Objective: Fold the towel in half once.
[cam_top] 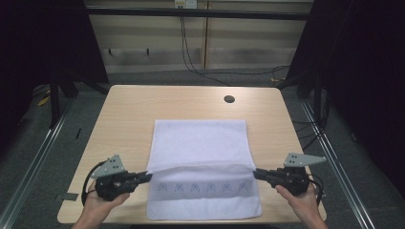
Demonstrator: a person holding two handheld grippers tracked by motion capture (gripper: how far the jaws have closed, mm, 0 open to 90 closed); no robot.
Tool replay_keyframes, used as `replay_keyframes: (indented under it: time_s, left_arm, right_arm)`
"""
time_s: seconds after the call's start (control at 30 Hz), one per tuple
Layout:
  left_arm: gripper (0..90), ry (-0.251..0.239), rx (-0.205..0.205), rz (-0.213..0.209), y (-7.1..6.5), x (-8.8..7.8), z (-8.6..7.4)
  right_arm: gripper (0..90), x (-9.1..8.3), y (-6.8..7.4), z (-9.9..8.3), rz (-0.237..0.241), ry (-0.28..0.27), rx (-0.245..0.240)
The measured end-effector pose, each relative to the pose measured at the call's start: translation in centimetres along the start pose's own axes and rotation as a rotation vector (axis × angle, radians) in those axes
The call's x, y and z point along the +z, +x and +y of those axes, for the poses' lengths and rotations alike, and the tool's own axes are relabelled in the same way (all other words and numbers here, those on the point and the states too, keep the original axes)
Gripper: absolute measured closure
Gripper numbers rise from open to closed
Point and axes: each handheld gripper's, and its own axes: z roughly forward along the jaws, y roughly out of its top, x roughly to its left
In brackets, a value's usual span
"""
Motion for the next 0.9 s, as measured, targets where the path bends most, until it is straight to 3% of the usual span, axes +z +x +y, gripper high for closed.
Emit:
replay_keyframes:
  time_s: [0.07, 0.13, 0.23, 0.37, 0.47, 0.53, 0.63, 0.7, 0.77, 0.83, 0.9]
  left_arm:
    - [85.8, 0.009, -0.022, -0.019, -0.3, 0.3, -1.2]
    - [85.9, 0.049, -0.031, -0.022, -0.6, 0.8, -2.1]
    - [85.2, 0.118, -0.010, -0.023, -1.2, 1.7, -3.1]
    - [79.2, 0.158, 0.013, -0.035, -1.9, 2.2, -3.8]
    - [76.1, 0.193, 0.051, -0.077, -2.6, 2.0, -4.1]
    - [72.6, 0.187, 0.065, -0.093, -3.0, 1.7, -4.2]
    - [66.0, 0.169, 0.078, -0.145, -3.5, 0.9, -4.1]
    - [65.4, 0.160, 0.074, -0.141, -3.7, 0.5, -3.9]
    - [61.1, 0.144, 0.064, -0.150, -3.5, 0.3, -3.6]
    - [57.7, 0.124, 0.055, -0.128, -2.9, 0.2, -2.9]
    - [57.2, 0.103, 0.037, -0.102, -2.0, 0.3, -2.2]
  right_arm:
    - [86.1, 0.2, 0.5, -1.2, -0.004, 0.060, -0.022]
    - [85.9, 0.5, 0.7, -2.5, 0.005, 0.108, -0.022]
    - [83.3, 0.7, 1.0, -3.7, 0.011, 0.157, -0.032]
    - [79.0, 0.9, 1.4, -4.1, 0.024, 0.191, -0.060]
    - [77.1, 0.4, 2.1, -4.8, 0.099, 0.224, -0.069]
    - [71.6, 0.0, 2.7, -5.0, 0.115, 0.237, -0.076]
    - [69.1, -0.9, 3.4, -5.0, 0.117, 0.214, -0.077]
    - [68.8, -1.2, 3.4, -5.0, 0.123, 0.193, -0.074]
    - [69.2, -1.5, 3.1, -4.8, 0.100, 0.169, -0.063]
    - [69.4, -0.6, 1.9, -4.0, 0.070, 0.139, -0.038]
    - [69.3, -0.3, 1.5, -3.7, 0.064, 0.133, -0.034]
